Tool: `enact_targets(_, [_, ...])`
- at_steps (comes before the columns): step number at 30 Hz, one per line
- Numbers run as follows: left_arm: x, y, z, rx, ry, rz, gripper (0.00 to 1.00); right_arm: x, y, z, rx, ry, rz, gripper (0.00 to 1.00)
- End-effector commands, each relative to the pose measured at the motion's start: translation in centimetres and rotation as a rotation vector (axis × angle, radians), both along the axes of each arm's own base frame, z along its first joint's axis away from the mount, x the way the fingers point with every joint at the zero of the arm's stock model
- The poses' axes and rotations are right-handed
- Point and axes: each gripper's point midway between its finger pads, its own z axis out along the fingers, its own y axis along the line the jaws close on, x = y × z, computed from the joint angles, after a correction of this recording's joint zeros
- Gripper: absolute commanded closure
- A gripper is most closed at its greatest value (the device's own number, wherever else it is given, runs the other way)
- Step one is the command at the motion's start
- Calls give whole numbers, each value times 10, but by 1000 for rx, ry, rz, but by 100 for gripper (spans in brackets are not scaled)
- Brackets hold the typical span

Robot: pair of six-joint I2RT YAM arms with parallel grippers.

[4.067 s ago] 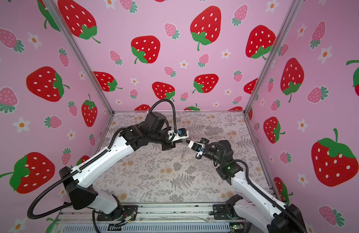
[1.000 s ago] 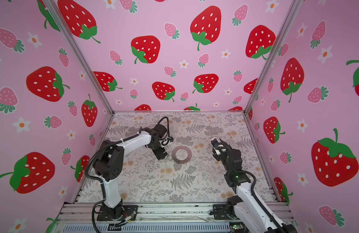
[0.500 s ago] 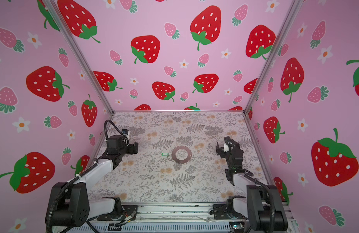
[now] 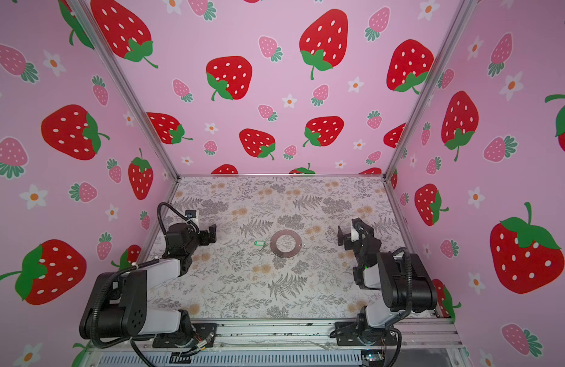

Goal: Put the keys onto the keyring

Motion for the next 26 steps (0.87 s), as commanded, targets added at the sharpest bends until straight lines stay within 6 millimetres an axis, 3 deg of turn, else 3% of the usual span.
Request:
enact_targets(1, [13, -9, -2, -55, -74, -33, 1, 1, 5, 5, 10, -15, 19, 1])
enact_targets(6, [17, 1, -8, -9, -9, 42, 1, 1, 5, 5, 9, -16, 20, 1])
enact_targets(26, [17, 0, -9, 15, -2, 57, 1, 2, 4, 4, 11, -10, 15, 1])
